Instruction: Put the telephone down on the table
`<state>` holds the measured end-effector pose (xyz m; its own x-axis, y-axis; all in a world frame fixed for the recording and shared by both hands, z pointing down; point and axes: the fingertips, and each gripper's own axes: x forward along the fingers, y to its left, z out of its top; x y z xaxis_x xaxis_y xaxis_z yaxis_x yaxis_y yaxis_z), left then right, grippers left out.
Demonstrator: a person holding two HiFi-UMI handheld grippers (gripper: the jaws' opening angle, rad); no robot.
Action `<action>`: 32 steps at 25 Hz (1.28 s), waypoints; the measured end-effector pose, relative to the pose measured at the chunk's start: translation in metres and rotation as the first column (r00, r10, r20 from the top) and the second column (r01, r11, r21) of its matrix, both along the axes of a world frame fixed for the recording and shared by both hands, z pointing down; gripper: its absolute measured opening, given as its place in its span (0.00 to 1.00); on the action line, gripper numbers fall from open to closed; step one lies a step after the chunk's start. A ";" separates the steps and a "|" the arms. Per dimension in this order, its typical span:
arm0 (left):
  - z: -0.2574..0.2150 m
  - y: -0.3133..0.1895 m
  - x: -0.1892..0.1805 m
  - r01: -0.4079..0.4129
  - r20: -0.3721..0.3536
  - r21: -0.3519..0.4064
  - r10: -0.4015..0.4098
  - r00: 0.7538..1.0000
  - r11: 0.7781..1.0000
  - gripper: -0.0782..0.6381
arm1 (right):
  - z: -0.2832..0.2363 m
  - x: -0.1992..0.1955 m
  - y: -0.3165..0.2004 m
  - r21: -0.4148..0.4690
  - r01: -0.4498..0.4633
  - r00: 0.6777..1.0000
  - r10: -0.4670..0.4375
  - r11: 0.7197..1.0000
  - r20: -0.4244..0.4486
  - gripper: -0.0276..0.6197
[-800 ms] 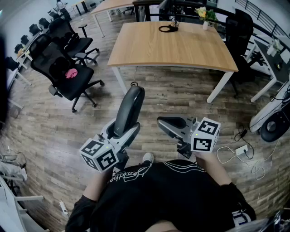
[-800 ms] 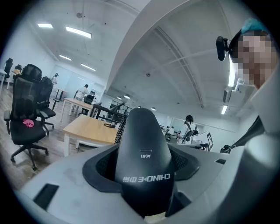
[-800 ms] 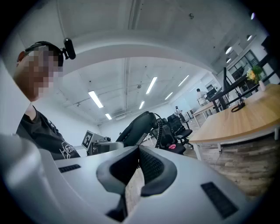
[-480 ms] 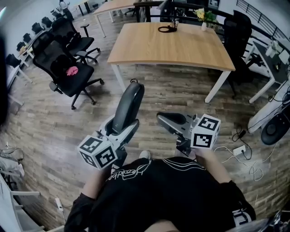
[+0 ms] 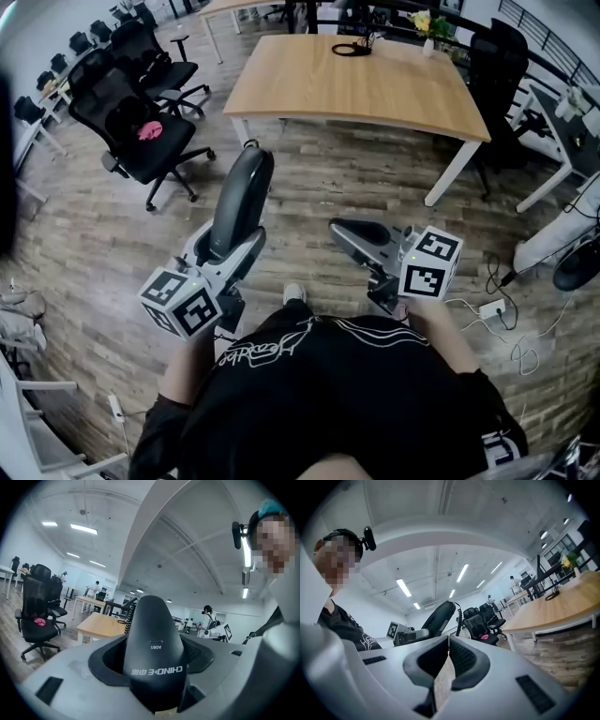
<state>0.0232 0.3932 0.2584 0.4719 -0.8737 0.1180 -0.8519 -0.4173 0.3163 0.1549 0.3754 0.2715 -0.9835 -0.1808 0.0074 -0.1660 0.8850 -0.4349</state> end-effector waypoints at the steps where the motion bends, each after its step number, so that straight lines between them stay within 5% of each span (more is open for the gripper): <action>1: 0.004 0.000 0.000 0.006 -0.001 -0.007 -0.006 1.000 1.000 0.51 | 0.003 0.001 0.000 -0.010 0.005 1.000 -0.005 1.000 0.002 0.10; 12: 0.054 -0.062 -0.043 0.047 -0.039 -0.083 -0.051 0.998 0.995 0.51 | 0.041 -0.029 -0.070 -0.050 -0.016 0.998 0.013 0.999 -0.055 0.10; 32: 0.103 -0.320 -0.210 -0.065 -0.054 -0.192 0.056 0.997 0.979 0.51 | 0.084 -0.224 -0.320 -0.159 -0.095 0.985 0.070 0.983 -0.159 0.10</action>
